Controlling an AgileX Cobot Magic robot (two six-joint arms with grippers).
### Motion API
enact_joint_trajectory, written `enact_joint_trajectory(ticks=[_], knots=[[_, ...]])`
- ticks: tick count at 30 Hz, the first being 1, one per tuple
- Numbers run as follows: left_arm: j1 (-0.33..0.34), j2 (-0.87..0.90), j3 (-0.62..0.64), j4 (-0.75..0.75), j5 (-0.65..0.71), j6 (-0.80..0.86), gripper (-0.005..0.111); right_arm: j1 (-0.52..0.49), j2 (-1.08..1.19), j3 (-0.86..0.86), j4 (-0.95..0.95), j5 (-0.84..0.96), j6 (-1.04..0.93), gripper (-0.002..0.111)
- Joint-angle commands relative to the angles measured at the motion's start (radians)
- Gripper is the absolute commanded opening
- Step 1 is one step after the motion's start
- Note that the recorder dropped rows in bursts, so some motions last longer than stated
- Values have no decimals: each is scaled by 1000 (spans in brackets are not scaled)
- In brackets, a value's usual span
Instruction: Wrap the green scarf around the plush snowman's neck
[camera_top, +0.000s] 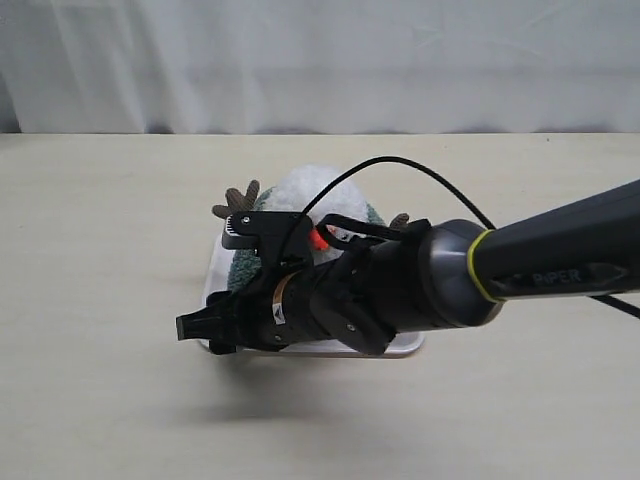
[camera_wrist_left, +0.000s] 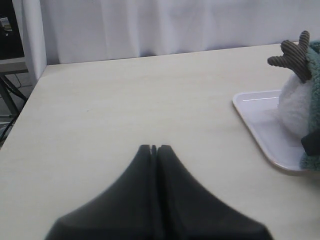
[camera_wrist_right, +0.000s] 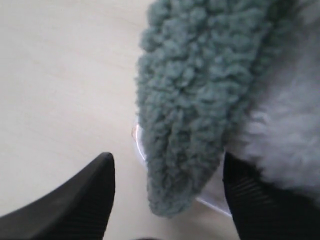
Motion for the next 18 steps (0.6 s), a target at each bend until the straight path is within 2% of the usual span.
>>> enact_joint_trajectory(ticks=[1, 4, 11, 18], knots=[[2, -2, 4, -1, -9, -2, 0, -6, 44, -17, 0, -40, 8, 59], [2, -2, 4, -1, -9, -2, 0, -6, 44, -26, 0, -25, -10, 48], [2, -2, 4, -1, -9, -2, 0, -6, 23, -78, 0, 154, -121, 6], [2, -2, 4, -1, -9, -2, 0, -6, -57, -95, 0, 419, -245, 4]])
